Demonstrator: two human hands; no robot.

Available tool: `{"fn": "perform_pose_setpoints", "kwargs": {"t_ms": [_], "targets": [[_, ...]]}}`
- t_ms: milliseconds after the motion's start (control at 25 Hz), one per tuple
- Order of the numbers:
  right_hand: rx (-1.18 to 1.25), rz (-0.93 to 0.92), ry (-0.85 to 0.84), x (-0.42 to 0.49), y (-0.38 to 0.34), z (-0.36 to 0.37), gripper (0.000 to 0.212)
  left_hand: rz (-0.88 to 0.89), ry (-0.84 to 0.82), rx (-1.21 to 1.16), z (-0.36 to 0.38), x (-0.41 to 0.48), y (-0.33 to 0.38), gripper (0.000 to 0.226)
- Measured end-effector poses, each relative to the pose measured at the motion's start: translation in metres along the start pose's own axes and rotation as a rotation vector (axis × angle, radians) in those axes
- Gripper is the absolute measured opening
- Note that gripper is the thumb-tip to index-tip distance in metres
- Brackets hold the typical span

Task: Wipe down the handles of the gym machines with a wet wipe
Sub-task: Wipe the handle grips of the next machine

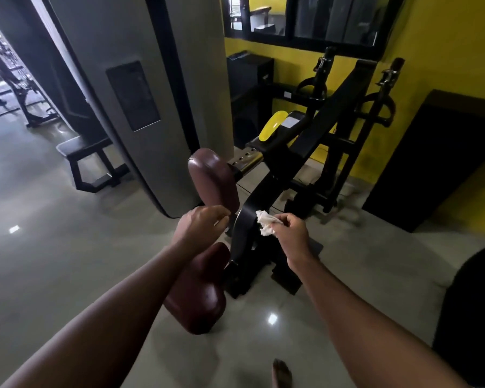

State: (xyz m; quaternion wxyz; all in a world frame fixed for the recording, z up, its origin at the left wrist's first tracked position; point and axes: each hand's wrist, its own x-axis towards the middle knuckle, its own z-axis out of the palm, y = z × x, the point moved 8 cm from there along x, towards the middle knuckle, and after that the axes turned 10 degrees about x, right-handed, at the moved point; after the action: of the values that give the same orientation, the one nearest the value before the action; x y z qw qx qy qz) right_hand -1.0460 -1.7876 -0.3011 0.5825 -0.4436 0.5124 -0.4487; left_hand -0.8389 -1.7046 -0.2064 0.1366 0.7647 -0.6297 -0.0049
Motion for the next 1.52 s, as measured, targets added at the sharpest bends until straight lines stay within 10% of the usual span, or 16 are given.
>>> {"fn": "perform_pose_setpoints", "kwargs": {"t_ms": [240,480,840,1520], "targets": [[-0.018,0.004,-0.036,0.037,-0.001,0.079,0.003,0.048,0.098,-0.055,-0.005,0.045,-0.057,0.017],[0.15,-0.137,0.317,0.076,-0.031,0.098,0.012,0.389,0.418,-0.162,-0.052,0.089,-0.057,0.014],[0.066,-0.214,0.459,0.136,-0.075,-0.002,0.011,0.469,0.073,-0.068,-0.003,0.22,0.068,0.027],[-0.101,-0.176,0.513,0.373,-0.131,-0.249,0.013,0.613,-0.079,0.195,0.126,0.453,0.311,0.032]]}}
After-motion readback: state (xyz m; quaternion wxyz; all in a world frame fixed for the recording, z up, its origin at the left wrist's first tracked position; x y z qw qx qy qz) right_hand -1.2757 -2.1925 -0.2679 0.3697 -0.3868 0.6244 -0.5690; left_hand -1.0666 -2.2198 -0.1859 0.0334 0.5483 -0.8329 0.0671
